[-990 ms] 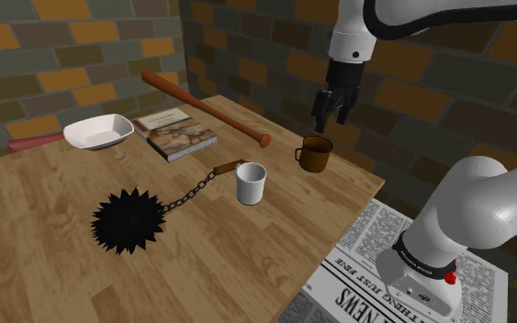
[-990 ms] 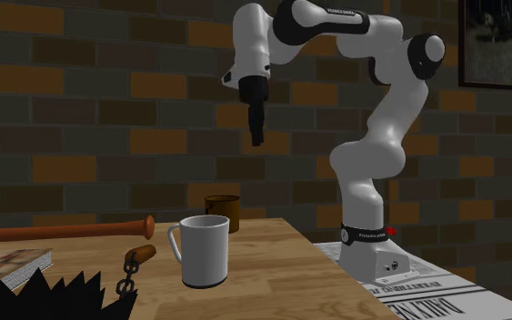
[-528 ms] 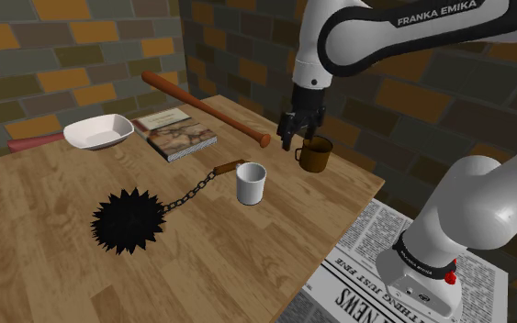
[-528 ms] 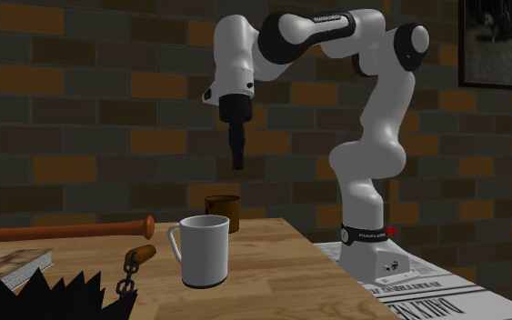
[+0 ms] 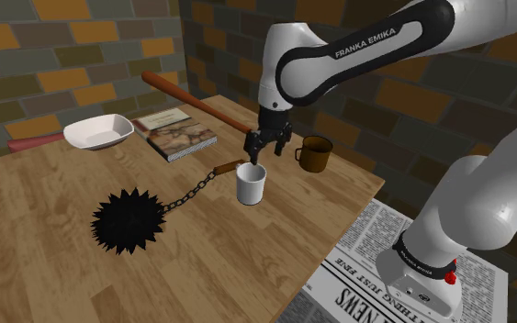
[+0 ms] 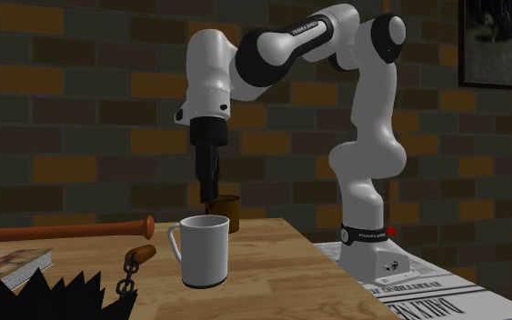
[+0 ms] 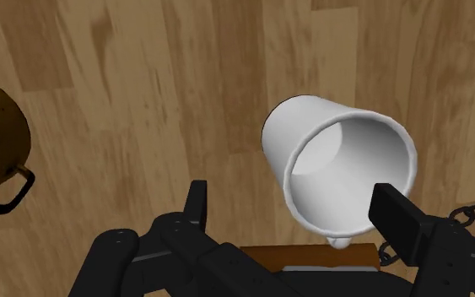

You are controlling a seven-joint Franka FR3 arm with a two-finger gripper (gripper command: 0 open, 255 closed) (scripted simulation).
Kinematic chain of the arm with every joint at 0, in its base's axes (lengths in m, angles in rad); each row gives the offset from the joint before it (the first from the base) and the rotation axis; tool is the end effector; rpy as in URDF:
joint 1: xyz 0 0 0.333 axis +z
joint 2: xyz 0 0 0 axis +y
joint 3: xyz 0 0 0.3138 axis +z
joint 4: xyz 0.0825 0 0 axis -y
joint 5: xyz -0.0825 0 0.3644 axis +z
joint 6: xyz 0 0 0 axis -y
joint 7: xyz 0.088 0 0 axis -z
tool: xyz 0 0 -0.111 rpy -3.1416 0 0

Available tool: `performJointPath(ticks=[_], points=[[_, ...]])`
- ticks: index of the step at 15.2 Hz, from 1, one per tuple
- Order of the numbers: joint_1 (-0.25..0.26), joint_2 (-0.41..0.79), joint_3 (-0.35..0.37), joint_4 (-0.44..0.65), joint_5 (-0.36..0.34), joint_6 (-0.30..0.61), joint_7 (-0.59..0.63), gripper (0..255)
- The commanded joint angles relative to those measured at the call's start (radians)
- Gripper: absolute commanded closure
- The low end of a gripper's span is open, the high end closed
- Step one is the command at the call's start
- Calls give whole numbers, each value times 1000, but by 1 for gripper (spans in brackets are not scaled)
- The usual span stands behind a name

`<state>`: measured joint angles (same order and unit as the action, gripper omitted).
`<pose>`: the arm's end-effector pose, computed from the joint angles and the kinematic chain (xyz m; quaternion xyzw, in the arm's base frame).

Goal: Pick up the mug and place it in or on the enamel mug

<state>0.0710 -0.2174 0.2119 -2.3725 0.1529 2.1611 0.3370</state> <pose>0.4315 0.1338 0.4125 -0.9966 0.0718 0.0108 0.0394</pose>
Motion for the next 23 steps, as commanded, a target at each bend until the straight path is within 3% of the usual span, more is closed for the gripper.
performJointPath(ticks=[1, 7, 15, 16, 23], points=[[4, 25, 8, 0, 0, 29, 9, 0], [7, 76, 16, -44, -1, 124, 13, 0], [7, 76, 16, -44, -1, 124, 13, 0], [7, 76, 16, -44, -1, 124, 13, 255], [7, 76, 16, -44, -1, 124, 13, 255]])
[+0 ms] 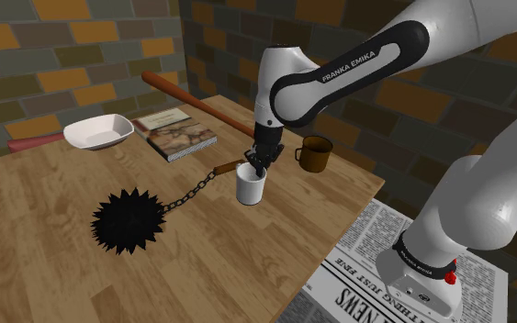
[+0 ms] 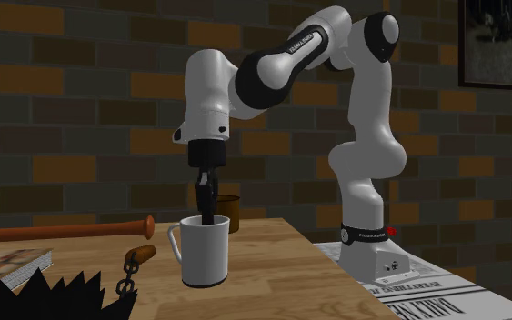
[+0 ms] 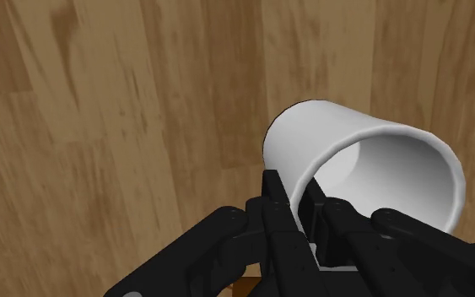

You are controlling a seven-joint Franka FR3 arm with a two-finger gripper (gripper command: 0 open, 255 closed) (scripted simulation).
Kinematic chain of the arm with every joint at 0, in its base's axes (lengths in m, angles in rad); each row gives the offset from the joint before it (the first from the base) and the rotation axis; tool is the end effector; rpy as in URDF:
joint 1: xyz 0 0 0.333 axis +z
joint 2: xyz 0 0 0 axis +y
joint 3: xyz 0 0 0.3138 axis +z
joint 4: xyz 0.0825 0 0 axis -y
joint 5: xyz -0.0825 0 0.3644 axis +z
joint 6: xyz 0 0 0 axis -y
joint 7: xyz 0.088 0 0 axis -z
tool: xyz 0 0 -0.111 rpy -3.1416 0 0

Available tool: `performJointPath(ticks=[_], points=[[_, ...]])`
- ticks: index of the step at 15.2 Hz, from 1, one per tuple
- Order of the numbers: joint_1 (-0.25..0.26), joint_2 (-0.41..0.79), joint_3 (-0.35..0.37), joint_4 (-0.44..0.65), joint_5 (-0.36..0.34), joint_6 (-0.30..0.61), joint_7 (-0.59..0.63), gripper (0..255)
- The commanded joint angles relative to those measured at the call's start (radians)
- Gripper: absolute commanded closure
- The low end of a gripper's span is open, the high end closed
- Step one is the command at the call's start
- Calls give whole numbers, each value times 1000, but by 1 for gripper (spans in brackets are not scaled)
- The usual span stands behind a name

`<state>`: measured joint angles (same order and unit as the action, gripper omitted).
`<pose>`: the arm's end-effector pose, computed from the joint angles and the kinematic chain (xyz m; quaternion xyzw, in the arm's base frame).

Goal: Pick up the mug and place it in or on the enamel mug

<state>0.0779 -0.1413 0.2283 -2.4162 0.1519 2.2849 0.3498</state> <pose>0.4355 0.1421 0.3706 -0.9965 0.0723 0.0096 0.0407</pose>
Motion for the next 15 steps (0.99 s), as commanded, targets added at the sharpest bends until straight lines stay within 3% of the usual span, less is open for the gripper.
performJointPath(ticks=[1, 15], points=[[0, 0, 0, 0, 0, 0, 0, 255], [-2, -90, -11, 97, 1, -185, 6, 255]])
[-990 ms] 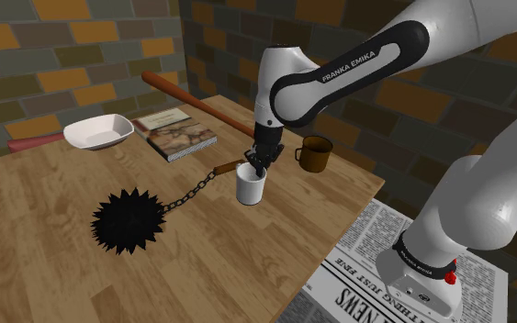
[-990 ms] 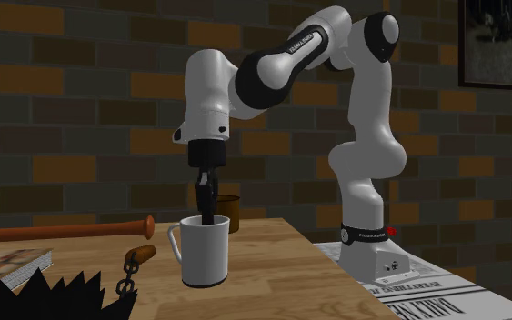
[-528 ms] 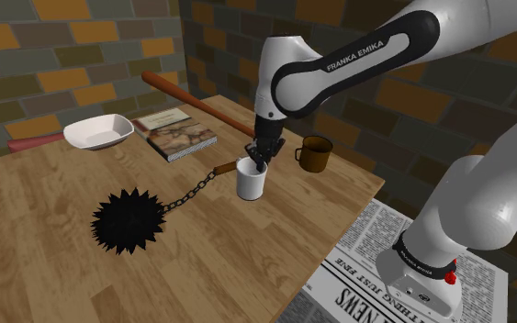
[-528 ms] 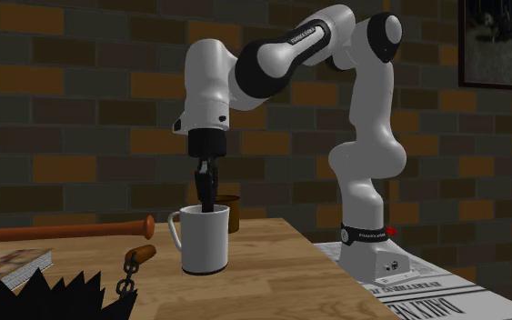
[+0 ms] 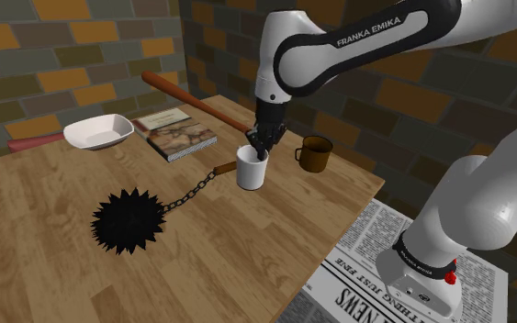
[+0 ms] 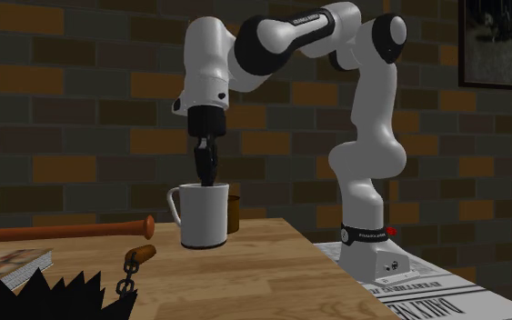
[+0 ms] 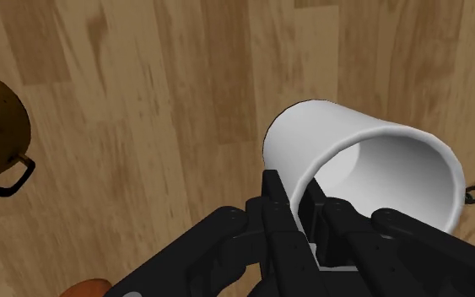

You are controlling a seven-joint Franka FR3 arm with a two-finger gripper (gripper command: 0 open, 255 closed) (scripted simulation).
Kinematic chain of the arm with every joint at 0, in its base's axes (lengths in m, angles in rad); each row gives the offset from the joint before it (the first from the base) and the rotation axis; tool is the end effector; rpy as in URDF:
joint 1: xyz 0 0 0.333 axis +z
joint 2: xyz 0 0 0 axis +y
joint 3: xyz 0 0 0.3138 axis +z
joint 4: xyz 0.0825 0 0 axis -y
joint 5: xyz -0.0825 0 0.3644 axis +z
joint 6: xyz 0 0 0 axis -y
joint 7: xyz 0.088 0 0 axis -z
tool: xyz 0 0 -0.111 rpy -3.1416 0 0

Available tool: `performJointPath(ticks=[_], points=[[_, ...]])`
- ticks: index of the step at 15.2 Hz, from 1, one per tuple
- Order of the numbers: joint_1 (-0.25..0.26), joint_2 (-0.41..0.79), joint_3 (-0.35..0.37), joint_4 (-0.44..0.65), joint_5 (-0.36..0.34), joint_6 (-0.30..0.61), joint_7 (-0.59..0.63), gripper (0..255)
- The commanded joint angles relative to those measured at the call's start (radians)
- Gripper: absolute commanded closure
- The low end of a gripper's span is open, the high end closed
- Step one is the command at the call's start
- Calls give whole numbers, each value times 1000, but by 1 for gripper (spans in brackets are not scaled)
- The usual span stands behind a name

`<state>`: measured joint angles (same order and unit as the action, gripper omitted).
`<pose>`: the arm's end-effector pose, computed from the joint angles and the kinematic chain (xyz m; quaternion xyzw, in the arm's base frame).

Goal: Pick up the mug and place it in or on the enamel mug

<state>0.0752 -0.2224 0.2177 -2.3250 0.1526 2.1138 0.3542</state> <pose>0.4349 0.1415 0.4313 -0.9965 0.0723 0.0093 0.0407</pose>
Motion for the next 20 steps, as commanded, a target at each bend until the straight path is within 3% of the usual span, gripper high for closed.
performJointPath(ticks=[1, 20], points=[[0, -14, -1, 15, 1, -28, 2, 255], [-5, -67, -16, 215, -7, -281, 18, 255]])
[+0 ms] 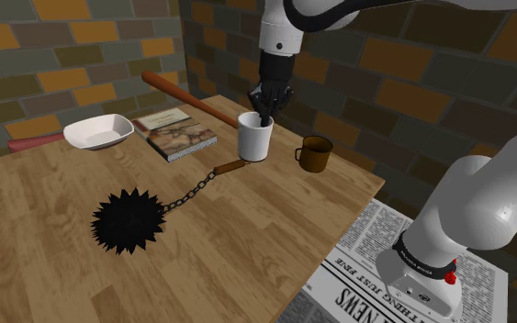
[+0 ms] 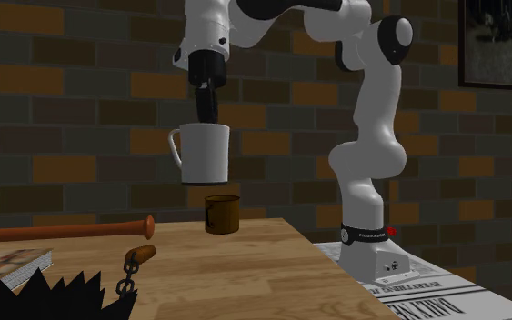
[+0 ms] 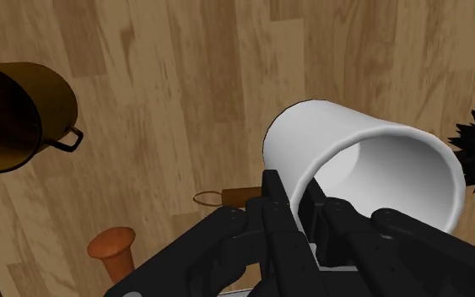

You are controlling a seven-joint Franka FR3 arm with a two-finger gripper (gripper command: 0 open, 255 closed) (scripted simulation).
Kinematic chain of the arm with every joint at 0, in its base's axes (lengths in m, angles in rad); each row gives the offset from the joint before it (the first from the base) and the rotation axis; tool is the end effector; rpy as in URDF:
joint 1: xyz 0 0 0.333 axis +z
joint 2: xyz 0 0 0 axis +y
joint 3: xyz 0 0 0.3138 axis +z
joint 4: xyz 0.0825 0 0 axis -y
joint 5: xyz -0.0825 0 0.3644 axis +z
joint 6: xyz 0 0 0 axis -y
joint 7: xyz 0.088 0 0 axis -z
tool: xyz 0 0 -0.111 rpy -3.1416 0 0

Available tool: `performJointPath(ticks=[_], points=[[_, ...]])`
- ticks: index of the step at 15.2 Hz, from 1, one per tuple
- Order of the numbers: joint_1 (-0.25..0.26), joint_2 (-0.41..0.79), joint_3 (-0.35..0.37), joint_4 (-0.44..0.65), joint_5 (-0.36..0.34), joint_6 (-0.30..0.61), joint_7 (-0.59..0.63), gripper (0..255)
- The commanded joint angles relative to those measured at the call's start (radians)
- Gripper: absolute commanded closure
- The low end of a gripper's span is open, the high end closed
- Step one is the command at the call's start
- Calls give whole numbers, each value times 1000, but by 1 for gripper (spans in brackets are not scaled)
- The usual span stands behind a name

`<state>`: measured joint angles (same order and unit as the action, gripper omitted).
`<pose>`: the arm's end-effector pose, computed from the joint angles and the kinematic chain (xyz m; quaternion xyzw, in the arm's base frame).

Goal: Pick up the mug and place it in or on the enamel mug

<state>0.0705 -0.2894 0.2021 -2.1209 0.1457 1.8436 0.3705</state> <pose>0.4317 0.1411 0.5305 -0.9965 0.0722 0.0094 0.0407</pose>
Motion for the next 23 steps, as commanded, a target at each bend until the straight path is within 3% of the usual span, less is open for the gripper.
performJointPath(ticks=[1, 11, 23], points=[[-9, -14, -17, 2, -3, -18, -22, 255], [-101, -96, -186, -30, -56, -94, -258, 255], [-199, -65, -369, 45, -127, -153, -512, 255]])
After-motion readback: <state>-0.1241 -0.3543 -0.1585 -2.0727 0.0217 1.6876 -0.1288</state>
